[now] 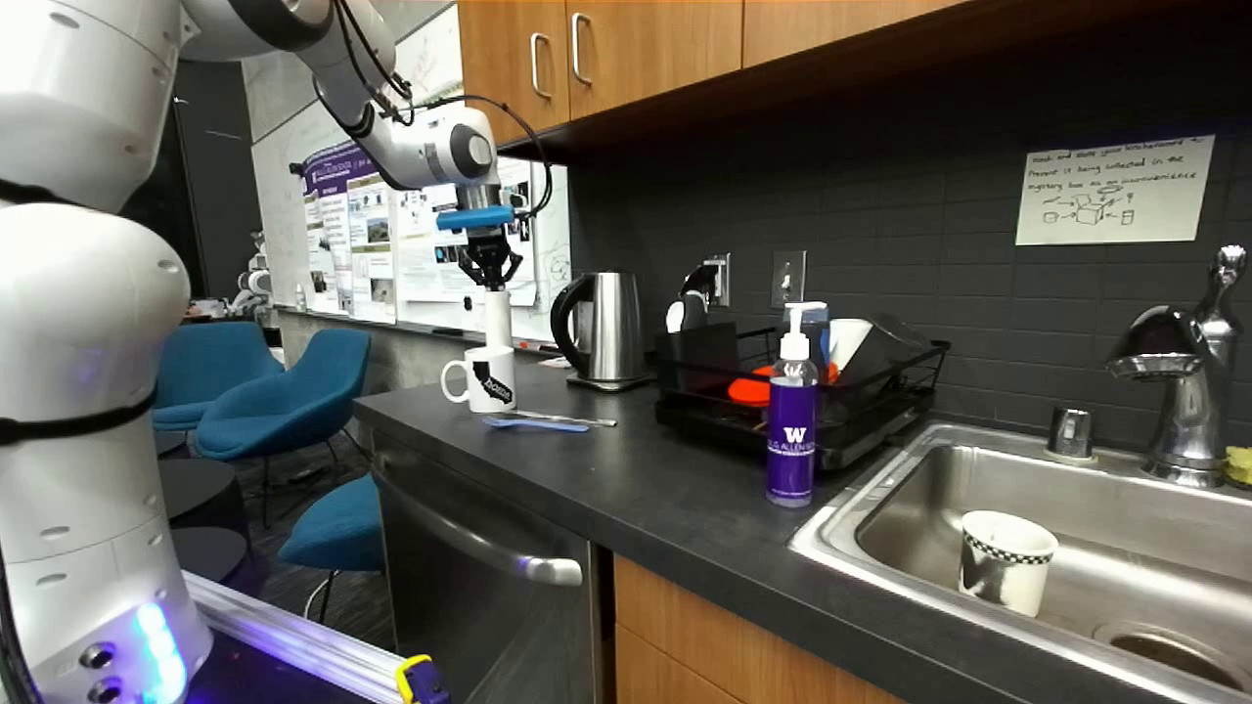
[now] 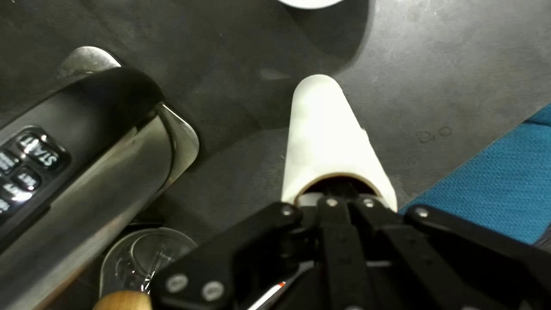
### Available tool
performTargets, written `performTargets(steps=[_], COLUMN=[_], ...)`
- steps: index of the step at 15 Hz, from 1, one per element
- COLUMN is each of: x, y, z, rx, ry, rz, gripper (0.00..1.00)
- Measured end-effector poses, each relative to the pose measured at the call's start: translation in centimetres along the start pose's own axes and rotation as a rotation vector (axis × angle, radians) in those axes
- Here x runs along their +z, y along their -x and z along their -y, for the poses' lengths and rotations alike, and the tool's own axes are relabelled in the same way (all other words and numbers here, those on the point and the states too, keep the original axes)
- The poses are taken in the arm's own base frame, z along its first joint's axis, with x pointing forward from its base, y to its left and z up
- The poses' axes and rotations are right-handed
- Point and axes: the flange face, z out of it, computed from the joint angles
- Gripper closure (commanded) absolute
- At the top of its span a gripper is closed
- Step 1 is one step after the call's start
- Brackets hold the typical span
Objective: Move the tissue roll to the right
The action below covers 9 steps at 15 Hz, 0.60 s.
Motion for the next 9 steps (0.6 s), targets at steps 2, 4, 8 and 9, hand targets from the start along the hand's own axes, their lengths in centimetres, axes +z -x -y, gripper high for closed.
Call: performTargets(steps=[2, 4, 8, 9], x=[-0.05, -0.35, -0.49, -0.51], y=[-0.04, -0.16, -0.21, -0.21], z=[-0.03, -0.07, -0.09, -0.08], rx=[0.0, 0.001, 0.001, 0.001], ry=[0.0, 0.001, 0.002, 0.002], rz=[-0.001, -0.006, -0.007, -0.006], gripper=[0.58, 0.49, 0.49, 0.49])
